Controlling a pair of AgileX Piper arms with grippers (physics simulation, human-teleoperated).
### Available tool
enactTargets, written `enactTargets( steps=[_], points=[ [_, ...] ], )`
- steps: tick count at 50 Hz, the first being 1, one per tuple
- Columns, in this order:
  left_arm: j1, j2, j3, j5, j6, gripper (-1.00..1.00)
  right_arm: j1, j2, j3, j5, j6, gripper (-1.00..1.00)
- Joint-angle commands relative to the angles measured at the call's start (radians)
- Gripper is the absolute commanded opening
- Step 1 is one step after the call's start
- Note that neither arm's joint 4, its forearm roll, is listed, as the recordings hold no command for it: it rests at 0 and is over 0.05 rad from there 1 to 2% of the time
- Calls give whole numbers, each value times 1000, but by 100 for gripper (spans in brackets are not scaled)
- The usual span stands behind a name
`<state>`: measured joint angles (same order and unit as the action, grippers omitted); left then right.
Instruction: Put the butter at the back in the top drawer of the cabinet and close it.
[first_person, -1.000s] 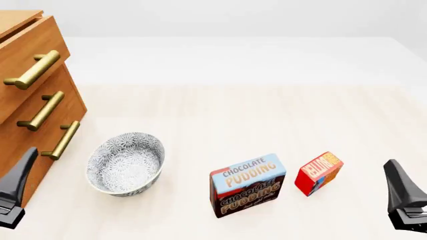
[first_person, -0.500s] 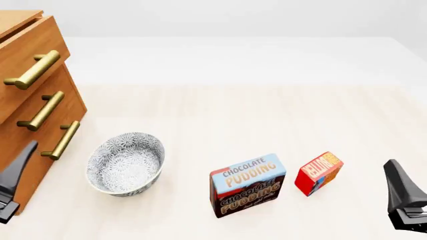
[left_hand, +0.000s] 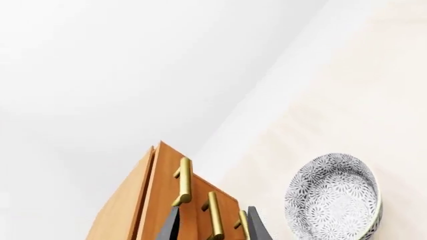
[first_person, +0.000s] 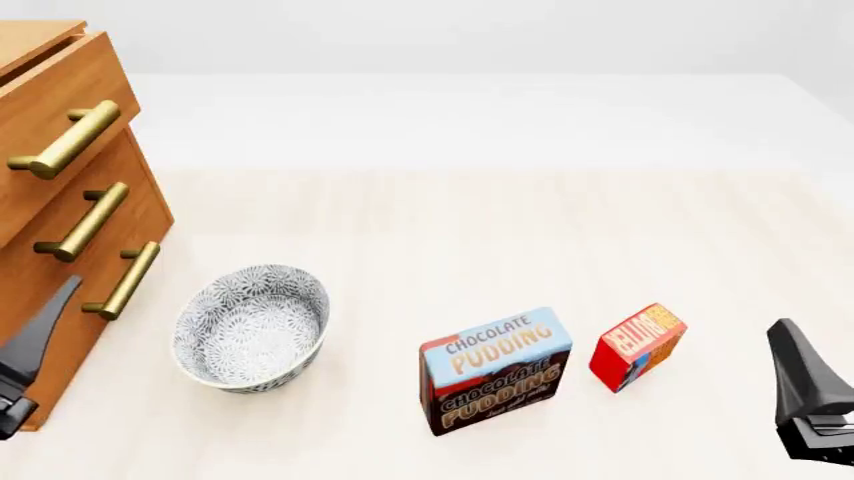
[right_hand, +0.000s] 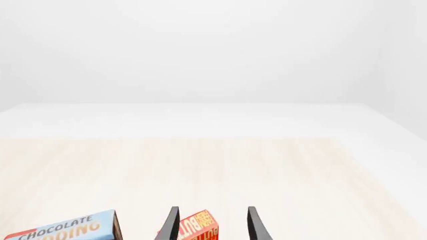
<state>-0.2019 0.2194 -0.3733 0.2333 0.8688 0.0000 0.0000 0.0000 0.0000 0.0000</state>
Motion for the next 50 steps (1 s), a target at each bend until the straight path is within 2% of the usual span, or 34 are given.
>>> enactTargets(
  steps=[1, 17, 35, 50],
  points=[
    [-3, 22, -1, -2, 82, 100, 0, 0, 0, 0, 0, 100],
    [16, 24, 12, -16, 158, 100, 0, 0, 0, 0, 0, 100],
    [98, 52, 11, -44, 232, 100, 0, 0, 0, 0, 0, 100],
    [92, 98, 35, -118, 277, 100, 0, 0, 0, 0, 0, 100]
  ],
)
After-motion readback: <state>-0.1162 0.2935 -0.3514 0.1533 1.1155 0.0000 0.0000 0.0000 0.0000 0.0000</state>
